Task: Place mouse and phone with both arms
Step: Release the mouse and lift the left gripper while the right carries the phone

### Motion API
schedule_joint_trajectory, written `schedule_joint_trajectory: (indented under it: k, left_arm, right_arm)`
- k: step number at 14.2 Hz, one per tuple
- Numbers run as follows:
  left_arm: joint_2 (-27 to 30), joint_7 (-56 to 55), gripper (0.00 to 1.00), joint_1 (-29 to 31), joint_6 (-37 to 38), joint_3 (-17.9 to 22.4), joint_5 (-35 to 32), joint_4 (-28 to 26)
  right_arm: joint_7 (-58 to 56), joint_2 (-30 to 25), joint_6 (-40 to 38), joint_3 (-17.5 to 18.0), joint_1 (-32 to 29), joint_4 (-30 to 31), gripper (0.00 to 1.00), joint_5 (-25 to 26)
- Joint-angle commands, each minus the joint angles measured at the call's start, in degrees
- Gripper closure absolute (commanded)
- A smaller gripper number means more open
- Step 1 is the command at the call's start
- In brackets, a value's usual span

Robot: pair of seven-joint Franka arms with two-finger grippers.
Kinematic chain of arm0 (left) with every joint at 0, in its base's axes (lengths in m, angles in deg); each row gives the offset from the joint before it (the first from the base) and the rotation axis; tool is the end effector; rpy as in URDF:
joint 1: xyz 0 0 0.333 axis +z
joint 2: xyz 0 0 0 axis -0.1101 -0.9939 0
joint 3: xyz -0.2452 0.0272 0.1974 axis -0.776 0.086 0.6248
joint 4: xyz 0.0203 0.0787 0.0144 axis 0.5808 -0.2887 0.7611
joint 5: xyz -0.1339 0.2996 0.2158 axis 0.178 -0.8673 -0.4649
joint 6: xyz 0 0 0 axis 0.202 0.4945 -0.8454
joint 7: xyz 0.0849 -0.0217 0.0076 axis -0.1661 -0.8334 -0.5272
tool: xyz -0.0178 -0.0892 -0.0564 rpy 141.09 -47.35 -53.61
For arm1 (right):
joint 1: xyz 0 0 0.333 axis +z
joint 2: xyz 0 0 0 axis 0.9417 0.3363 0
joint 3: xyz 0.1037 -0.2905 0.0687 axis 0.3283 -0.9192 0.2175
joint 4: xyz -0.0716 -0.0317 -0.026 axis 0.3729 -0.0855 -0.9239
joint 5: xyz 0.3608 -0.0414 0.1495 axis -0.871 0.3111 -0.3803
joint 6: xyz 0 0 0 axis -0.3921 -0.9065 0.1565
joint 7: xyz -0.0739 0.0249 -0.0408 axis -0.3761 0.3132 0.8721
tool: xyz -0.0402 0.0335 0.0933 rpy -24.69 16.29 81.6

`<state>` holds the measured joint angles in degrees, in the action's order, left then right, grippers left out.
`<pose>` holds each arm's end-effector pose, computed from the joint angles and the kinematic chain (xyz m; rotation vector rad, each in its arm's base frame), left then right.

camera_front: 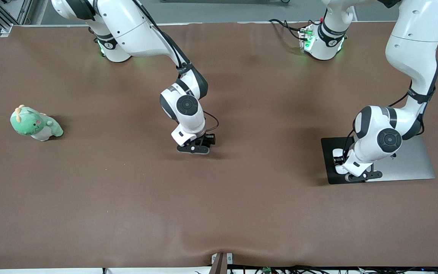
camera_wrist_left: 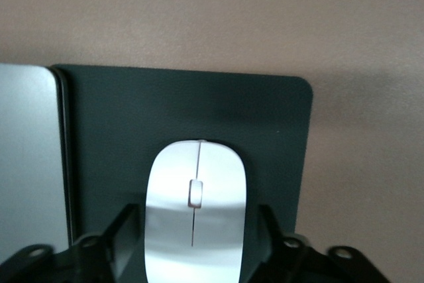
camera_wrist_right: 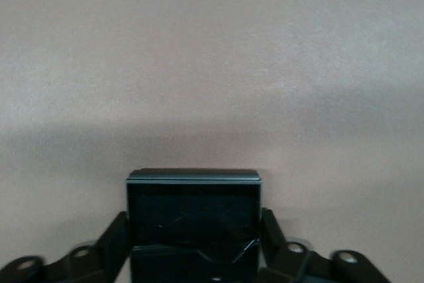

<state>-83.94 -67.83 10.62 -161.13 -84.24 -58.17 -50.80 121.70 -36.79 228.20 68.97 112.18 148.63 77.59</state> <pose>0.6194 -0.0283 0.1887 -3.0932 -0.1064 0.0400 0.5163 0.4302 0.1756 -3.1086 0.2150 -0.0928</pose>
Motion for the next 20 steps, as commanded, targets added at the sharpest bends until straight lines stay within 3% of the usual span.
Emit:
schedule_joint_trajectory:
  k: [1,6,10,14,20]
  left_arm:
    - [1.9,4.1,0.00,0.5,-0.3,-0.3,-1.2,-0.4]
    - [7.7,4.0,0.00,0.4,2.0,-2.6,-0.4,-0.1]
    - [13.1,3.3,0.00,0.4,2.4,-5.2,3.1,-0.2]
    - [20.5,3.3,0.00,0.4,9.5,-7.5,7.2,0.5]
    - [24.7,3.9,0.00,0.3,27.5,-8.3,9.5,11.5]
  right_arm:
    - [5.5,-0.8,-1.2,-0.5,0.4,0.0,1.00,1.3]
    - [2.9,-10.6,-15.8,-0.4,-5.1,-0.3,1.00,1.2]
    - [-7.7,-17.9,-27.8,-0.2,-13.0,-0.6,1.00,0.6]
    - [-21.9,-23.0,-37.1,-0.2,-22.3,-0.8,1.00,0.2]
    - [-42.0,-27.8,-40.5,-0.3,-38.1,1.5,1.00,0.2]
